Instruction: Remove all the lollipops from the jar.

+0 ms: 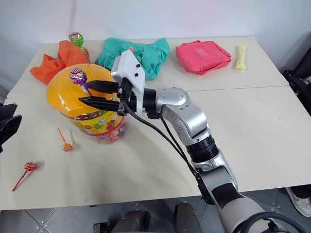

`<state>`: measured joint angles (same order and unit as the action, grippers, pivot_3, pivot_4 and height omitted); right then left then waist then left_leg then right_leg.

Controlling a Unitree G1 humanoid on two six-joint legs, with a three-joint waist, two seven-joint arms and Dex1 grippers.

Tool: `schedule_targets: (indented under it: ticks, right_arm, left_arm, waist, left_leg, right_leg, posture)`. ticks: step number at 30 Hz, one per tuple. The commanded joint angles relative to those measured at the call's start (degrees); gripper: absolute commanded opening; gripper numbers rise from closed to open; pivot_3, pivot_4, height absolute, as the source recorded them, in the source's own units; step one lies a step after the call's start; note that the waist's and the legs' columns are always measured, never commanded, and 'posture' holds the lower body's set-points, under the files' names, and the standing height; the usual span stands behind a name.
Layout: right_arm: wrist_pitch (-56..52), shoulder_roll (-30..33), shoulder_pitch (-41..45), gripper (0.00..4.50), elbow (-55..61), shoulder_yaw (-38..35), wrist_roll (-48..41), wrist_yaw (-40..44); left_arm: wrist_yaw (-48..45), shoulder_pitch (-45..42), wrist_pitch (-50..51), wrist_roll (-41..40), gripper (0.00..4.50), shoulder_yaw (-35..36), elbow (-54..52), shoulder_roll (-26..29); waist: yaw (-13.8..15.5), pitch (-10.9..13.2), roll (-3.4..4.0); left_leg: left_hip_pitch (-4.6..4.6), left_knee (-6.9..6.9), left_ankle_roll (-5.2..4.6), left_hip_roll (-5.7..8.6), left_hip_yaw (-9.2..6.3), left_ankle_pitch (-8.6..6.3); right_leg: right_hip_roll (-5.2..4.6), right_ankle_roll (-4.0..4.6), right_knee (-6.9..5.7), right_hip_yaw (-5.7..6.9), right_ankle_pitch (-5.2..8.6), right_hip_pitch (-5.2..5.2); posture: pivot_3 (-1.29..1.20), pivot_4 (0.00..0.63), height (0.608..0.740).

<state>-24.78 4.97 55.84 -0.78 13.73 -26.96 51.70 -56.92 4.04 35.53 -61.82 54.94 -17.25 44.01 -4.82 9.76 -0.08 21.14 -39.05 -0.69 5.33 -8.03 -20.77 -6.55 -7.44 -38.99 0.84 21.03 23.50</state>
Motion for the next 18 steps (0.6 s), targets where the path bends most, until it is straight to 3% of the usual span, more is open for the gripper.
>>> schedule_targets:
  ticks: [1,2,8,11,18]
  right_arm:
    - [1.7,-1.3,2.2,0.38,-0.4,-3.3,-1.9,0.3]
    - [2.0,-1.7,2.5,0.01,-1.0,-4.6,-2.9,0.3]
    - [4.2,-0.1,3.1,0.01,-2.6,-14.8,-11.2,4.5]
    - [1.9,9.2,0.9,0.01,-3.1,-18.7,-11.0,7.1]
    - [8.1,36.1,-8.5,0.01,-15.8,-10.2,10.0,14.2]
  left_arm:
    - [0.2,-0.5,-0.9,-2.3,2.56,0.8,-1.3,1.2]
    - [0.2,-0.6,-1.0,-2.5,2.56,0.8,-1.4,1.2]
    - [-1.0,-0.7,-1.0,-2.5,2.56,0.1,-2.1,2.2]
    - [-4.2,2.2,-0.2,-1.2,2.56,-0.3,-3.0,4.0]
    - [-11.6,8.9,-2.3,3.0,2.56,-1.0,-5.4,6.5]
  waist:
    - [-0.1,0.0,0.0]
    - [-0.1,0.0,0.0]
    - [0.0,0.0,0.01]
    - [0.1,0.0,0.02]
    - [0.5,0.1,0.09]
  left_leg:
    - [0.0,0.0,0.0,0.0,0.0,0.0]
    - [0.0,0.01,0.0,0.0,0.0,0.0]
    - [0.0,0.02,0.0,0.01,-0.03,0.0]
    - [0.01,0.01,0.0,0.02,-0.32,0.0]
    - [0.05,0.2,-0.15,0.12,-0.51,-0.08]
  right_leg:
    - [0.0,0.0,-0.01,0.0,0.0,0.0]
    - [0.0,0.0,0.0,0.01,0.0,0.0]
    - [0.0,0.01,0.01,0.02,-0.01,-0.01]
    - [0.04,0.35,0.0,0.06,-0.24,-0.03]
    - [0.1,0.55,0.43,0.0,-0.58,-0.06]
  posture:
    - [0.0,0.15,0.74]
    - [0.0,0.15,0.74]
    - [0.0,0.15,0.74]
    - [0.0,0.15,0.74]
    - [0.0,0.15,0.74]
